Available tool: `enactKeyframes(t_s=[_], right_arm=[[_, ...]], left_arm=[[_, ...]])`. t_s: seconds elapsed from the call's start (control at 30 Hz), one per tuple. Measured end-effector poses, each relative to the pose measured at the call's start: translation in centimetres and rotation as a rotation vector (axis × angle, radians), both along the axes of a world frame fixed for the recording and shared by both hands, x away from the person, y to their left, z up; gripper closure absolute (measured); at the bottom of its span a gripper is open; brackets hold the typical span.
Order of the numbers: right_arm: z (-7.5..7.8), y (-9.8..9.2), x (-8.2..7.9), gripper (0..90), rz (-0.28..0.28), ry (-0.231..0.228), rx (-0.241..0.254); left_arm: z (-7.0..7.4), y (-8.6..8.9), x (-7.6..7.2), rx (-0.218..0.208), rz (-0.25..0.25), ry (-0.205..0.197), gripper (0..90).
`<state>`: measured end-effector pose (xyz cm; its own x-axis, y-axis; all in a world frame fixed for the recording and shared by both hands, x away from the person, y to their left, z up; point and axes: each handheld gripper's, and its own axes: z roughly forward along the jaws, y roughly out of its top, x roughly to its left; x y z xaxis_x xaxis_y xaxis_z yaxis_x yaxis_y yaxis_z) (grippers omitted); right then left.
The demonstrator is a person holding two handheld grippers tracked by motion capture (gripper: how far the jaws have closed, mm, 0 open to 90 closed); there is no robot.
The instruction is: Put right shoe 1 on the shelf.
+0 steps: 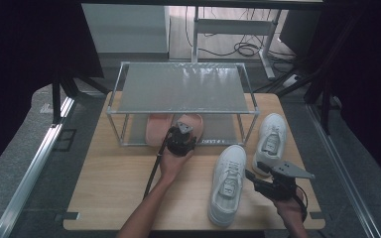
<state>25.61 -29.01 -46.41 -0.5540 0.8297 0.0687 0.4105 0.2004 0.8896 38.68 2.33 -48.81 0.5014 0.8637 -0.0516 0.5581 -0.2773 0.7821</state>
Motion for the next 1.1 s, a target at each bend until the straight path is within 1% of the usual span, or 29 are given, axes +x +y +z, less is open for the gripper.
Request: enactKeyframes(t_s=[0.07, 0.1, 0.17, 0.23, 0.27, 0.3, 0.43, 0.5, 0.57, 0.6, 0.63, 0.67, 0.73, 0.83, 0.9, 1.03, 1.1], right_arm=[[0.0, 0.1, 0.0, 41.6, 0.001, 0.001, -0.002], [0.0, 0.1, 0.0, 41.7, 0.002, 0.001, -0.002], [-0.1, 0.2, 0.0, 41.7, 0.004, 0.001, -0.005], [-0.1, 0.3, 0.1, 41.6, 0.006, 0.004, -0.006], [-0.1, 0.4, 0.1, 41.6, 0.008, 0.005, -0.007], [-0.2, 0.5, 0.1, 41.6, 0.009, 0.007, -0.009], [-0.2, 0.5, 0.1, 41.6, 0.013, 0.005, -0.009], [-0.2, 0.4, 0.1, 41.6, 0.009, 0.005, -0.004], [-0.2, 0.3, 0.1, 41.6, 0.006, 0.006, -0.004], [-0.2, 0.3, 0.1, 41.6, 0.006, 0.006, -0.003], [-0.2, 0.3, 0.1, 41.6, 0.008, 0.005, -0.003], [-0.2, 0.3, 0.1, 41.6, 0.009, 0.005, -0.003], [-0.2, 0.3, 0.1, 41.6, 0.009, 0.005, -0.003], [-0.2, 0.3, 0.1, 41.6, 0.009, 0.006, -0.003], [-0.2, 0.3, 0.1, 41.6, 0.009, 0.006, -0.004], [-0.1, 0.3, 0.0, 41.6, 0.008, 0.005, -0.001], [-0.1, 0.2, 0.0, 41.6, 0.008, 0.004, -0.001]], left_arm=[[0.5, 0.2, -1.0, 0.001, -0.023, -0.028, 71.7], [0.7, 0.2, -1.4, 0.001, -0.034, -0.036, 75.3], [1.0, 0.1, -1.8, -0.012, -0.058, -0.036, 80.3], [1.3, -0.3, -2.0, -0.029, -0.093, -0.022, 84.1], [1.3, -0.6, -1.9, -0.040, -0.109, -0.005, 86.2], [1.2, -0.8, -1.6, -0.043, -0.119, 0.009, 87.8], [0.7, -1.7, -0.6, -0.041, -0.121, 0.037, 89.5], [0.3, -2.1, -0.1, -0.019, -0.109, 0.036, 89.9], [-0.2, -2.5, 0.7, 0.013, -0.092, 0.043, 89.9], [-0.7, -2.8, 1.3, 0.047, -0.073, 0.040, 90.0], [-0.9, -2.9, 1.5, 0.065, -0.067, 0.043, 89.9], [-1.0, -2.9, 1.7, 0.069, -0.062, 0.044, 90.0], [-1.3, -3.0, 2.1, 0.110, -0.053, 0.040, 89.9], [-1.6, -3.2, 2.4, 0.125, -0.039, 0.031, 90.0], [-1.7, -3.7, 2.6, 0.158, -0.035, 0.026, 90.0], [-1.9, -4.0, 3.2, 0.171, -0.028, 0.034, 90.0], [-1.9, -4.1, 3.6, 0.178, -0.011, 0.033, 90.0]])
